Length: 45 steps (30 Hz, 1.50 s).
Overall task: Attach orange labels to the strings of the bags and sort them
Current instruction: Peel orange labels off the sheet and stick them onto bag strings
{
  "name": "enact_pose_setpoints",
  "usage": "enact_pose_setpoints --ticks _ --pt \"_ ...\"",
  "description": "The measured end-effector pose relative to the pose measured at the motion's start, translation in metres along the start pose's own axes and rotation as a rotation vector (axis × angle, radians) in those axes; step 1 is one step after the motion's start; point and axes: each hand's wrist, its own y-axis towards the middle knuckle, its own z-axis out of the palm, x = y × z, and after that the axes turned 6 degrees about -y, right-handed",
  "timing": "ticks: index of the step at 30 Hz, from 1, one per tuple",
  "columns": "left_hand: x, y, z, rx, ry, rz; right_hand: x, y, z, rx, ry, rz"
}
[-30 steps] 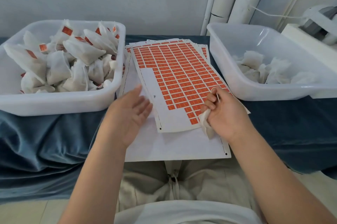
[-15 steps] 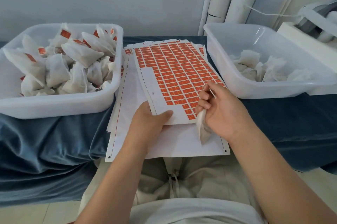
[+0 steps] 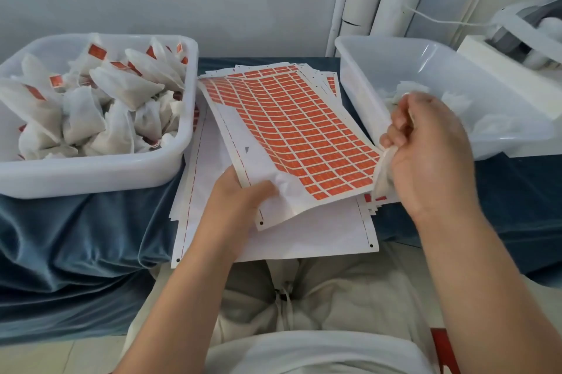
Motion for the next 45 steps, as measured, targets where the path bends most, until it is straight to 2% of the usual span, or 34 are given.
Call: enact_pose_setpoints --ticks 2,5,7,11,14,22,30,36,39,43,45 --pt "-0.002 -0.002 0.001 -0.007 0.042 -0.014 -0.004 -0.011 0.014 0.002 -0.181 -0.054" --pt "-0.003 -0.003 0.004 0.011 0.059 -0.012 -0.024 -0.024 0.04 0.22 -0.386 -0.093" --pt "-0.006 -0.004 0.007 0.009 0.066 -0.001 -0.038 -0.029 0.053 0.305 -0.527 -0.172" --pt "-0.004 -0.004 0.006 0.007 0.119 0.031 -0.057 -0.032 0.062 0.394 -0.714 -0.367" --pt "-0.003 -0.003 0.004 -0.005 0.189 0.084 -0.063 -0.031 0.06 0.405 -0.798 -0.43" --pt "-0.002 0.001 -0.001 0.033 0.314 0.155 -0.063 -0.029 0.058 0.382 -0.866 -0.563" --pt "-0.002 0.001 -0.001 0.011 0.352 0.158 -0.059 -0.029 0.053 0.389 -0.765 -0.507" --pt "-0.003 0.0 -0.001 -0.003 0.367 0.136 -0.062 -0.028 0.055 0.373 -0.872 -0.607" --pt "-0.004 -0.001 -0.001 0.0 0.361 0.118 -0.065 -0.025 0.052 0.339 -0.81 -0.532" --pt "-0.004 0.002 -0.007 -0.082 0.336 0.052 -0.06 -0.021 0.048 0.258 -0.594 -0.232" --pt "-0.005 0.007 -0.014 -0.139 0.407 0.009 -0.055 -0.018 0.043 0.182 -0.484 -0.098"
